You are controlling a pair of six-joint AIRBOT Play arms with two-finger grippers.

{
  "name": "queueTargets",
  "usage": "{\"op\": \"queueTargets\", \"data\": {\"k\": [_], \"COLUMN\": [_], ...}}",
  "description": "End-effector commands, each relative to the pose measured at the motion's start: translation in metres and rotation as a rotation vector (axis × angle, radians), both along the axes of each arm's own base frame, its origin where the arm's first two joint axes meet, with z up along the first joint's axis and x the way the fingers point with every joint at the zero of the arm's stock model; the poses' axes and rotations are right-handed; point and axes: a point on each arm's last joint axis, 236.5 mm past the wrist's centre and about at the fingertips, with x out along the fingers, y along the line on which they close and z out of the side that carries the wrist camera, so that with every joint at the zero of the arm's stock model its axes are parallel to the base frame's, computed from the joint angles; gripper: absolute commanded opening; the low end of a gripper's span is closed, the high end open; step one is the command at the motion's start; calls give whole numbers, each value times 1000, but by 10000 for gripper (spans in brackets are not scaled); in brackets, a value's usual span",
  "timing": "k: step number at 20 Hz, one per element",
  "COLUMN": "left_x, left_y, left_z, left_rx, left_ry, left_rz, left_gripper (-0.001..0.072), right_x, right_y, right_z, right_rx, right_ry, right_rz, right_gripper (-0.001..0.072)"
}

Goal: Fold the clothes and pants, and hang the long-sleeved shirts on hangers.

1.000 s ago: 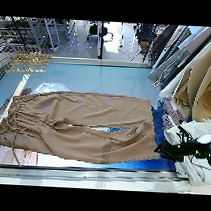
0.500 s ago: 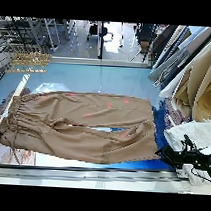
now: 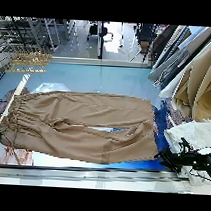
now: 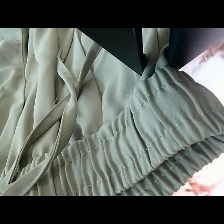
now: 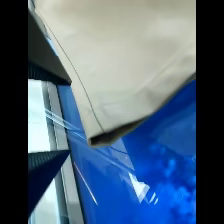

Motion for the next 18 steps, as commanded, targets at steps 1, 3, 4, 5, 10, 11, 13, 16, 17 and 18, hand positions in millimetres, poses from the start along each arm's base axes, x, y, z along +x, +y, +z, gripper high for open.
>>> {"op": "queueTargets", "data": {"k": [1, 3, 4, 5, 10, 11, 13, 16, 17, 18], "left_x": [0, 0, 1, 0, 0, 5, 25, 72, 87, 98], "left_y": [1, 3, 2, 2, -2, 1, 9, 19, 23, 25], "left_z": [-1, -2, -3, -4, 1, 9, 42, 130, 166, 198], "left_rx": [4, 12, 14, 11, -4, 3, 18, 46, 80, 115], "left_ry": [1, -2, -4, -2, -9, -26, -101, -327, -421, -501], "left_rz": [-2, -2, -9, -11, -37, -45, -51, -68, -63, -57], "left_gripper": [152, 5, 8, 8, 5, 5, 5, 4, 4, 4], "right_x": [10, 23, 30, 36, 58, 68, 96, 158, 177, 194], "right_y": [-13, -16, -15, -12, 7, 9, 11, 8, 5, 1], "right_z": [-7, -10, -11, -12, -4, 6, 38, 126, 168, 214], "right_rx": [-65, -115, -138, -156, -179, -185, -203, -272, -304, -341], "right_ry": [-26, -66, -85, -97, -138, -163, -243, -458, -552, -650], "right_rz": [-32, -26, -15, -9, 17, 35, 82, 127, 136, 140], "right_gripper": [357, 328, 321, 226, 22, 22, 21, 20, 20, 20]}}
